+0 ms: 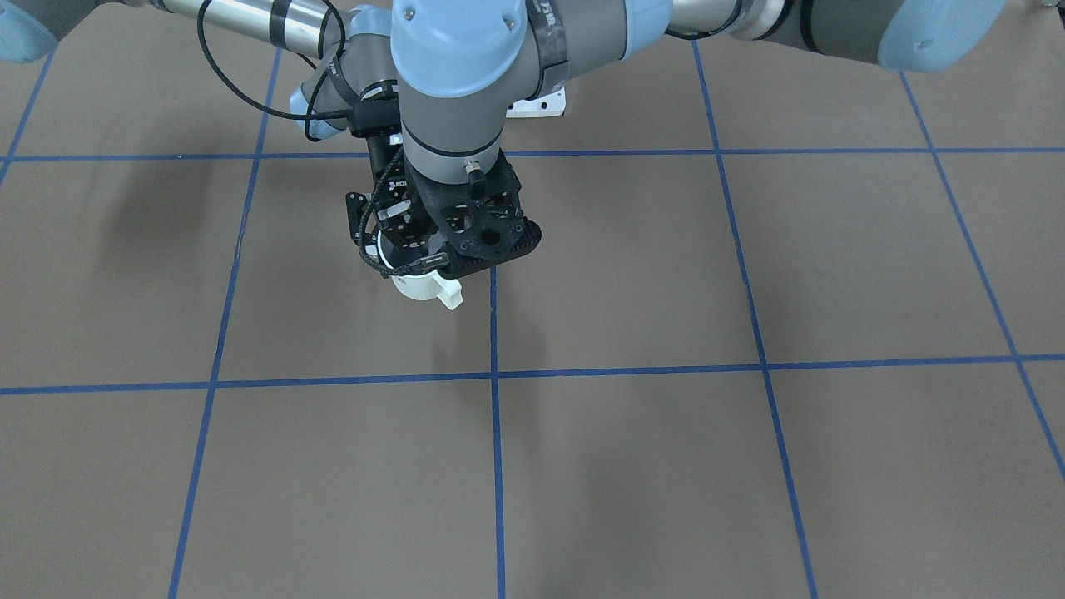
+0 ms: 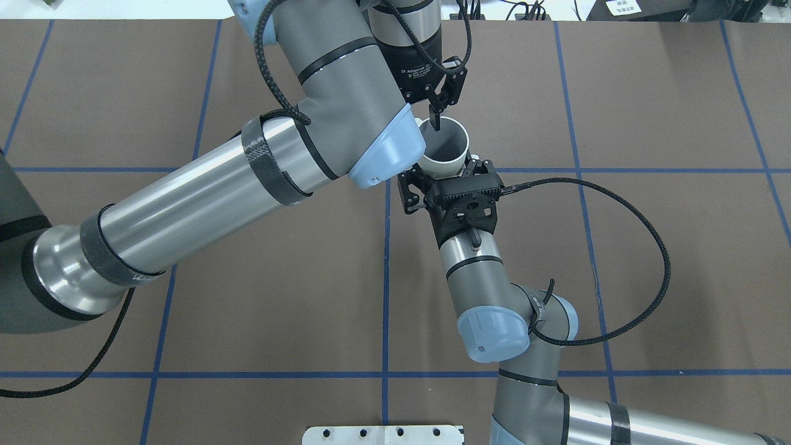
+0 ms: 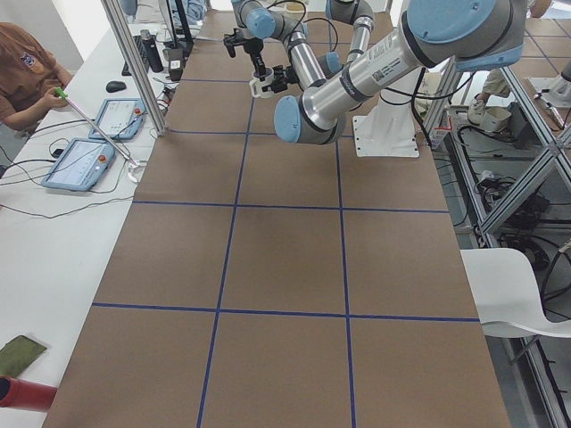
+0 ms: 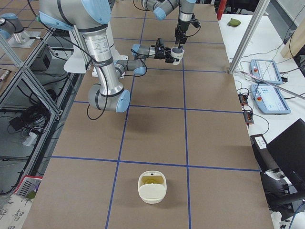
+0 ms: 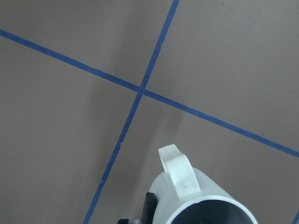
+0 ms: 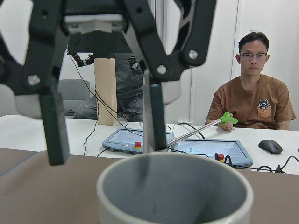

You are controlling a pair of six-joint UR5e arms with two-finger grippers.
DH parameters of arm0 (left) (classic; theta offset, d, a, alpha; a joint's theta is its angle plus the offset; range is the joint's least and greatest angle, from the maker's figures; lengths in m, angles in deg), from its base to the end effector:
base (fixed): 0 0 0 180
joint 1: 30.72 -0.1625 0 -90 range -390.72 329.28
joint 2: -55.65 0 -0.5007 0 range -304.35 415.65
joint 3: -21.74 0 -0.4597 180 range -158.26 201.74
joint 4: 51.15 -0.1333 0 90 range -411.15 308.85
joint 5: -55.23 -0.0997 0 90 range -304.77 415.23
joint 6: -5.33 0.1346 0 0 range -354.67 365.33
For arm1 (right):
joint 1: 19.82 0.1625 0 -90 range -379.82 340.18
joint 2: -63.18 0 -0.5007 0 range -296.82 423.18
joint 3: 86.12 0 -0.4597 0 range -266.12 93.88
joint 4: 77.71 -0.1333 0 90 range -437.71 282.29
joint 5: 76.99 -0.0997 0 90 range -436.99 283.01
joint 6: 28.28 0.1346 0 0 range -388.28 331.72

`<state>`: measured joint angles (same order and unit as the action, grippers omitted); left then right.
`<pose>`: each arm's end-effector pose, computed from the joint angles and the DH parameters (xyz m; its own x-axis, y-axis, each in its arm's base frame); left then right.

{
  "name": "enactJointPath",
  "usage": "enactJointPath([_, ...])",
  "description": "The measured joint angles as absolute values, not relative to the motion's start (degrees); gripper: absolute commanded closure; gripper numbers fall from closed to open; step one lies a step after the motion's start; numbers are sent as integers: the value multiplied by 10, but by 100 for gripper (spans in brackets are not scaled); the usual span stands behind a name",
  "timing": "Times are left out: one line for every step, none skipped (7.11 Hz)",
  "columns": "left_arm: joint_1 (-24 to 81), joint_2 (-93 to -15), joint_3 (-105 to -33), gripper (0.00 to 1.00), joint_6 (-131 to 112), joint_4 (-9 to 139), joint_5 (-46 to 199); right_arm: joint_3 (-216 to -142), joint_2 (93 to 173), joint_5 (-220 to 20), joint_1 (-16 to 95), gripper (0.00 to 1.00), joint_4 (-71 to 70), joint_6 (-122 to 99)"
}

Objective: Left arm hands cup to right arm to dump lemon

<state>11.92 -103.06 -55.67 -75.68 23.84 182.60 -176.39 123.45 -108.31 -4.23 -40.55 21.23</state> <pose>0.6037 -0.6261 -0.0223 0.5857 -0.3705 -0.7209 0.1552 0.9242 -0.3490 -0.6347 -0.4349 0.2772 0.7121 -0.1517 0.6855 -0.6492 0.2293 0.7252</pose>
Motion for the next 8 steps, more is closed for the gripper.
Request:
enactJointPath([118, -1029, -557, 40, -757, 238, 1825, -1764, 1234, -1083, -42, 47, -406, 213])
enactJointPath([114, -1027, -556, 40, -757, 238, 1824, -1764, 1234, -1083, -43, 47, -406, 213])
enactJointPath([111, -1027, -555, 43, -757, 239, 1824, -1764, 1234, -1083, -43, 46, -406, 213])
enactJointPath([108, -1027, -554, 47, -757, 239, 1823, -1765, 1233, -1083, -43, 46, -406, 212])
enactJointPath([106, -1027, -553, 51, -757, 239, 1823, -1765, 1233, -1083, -43, 44, -406, 212])
enactJointPath([105, -1027, -553, 54, -757, 239, 1823, -1765, 1233, -1083, -43, 43, -406, 212])
enactJointPath([104, -1027, -553, 55, -757, 239, 1823, -1765, 1233, -1083, -43, 43, -407, 212])
enactJointPath([104, -1027, -553, 56, -757, 238, 1823, -1765, 1233, -1083, -43, 42, -407, 212])
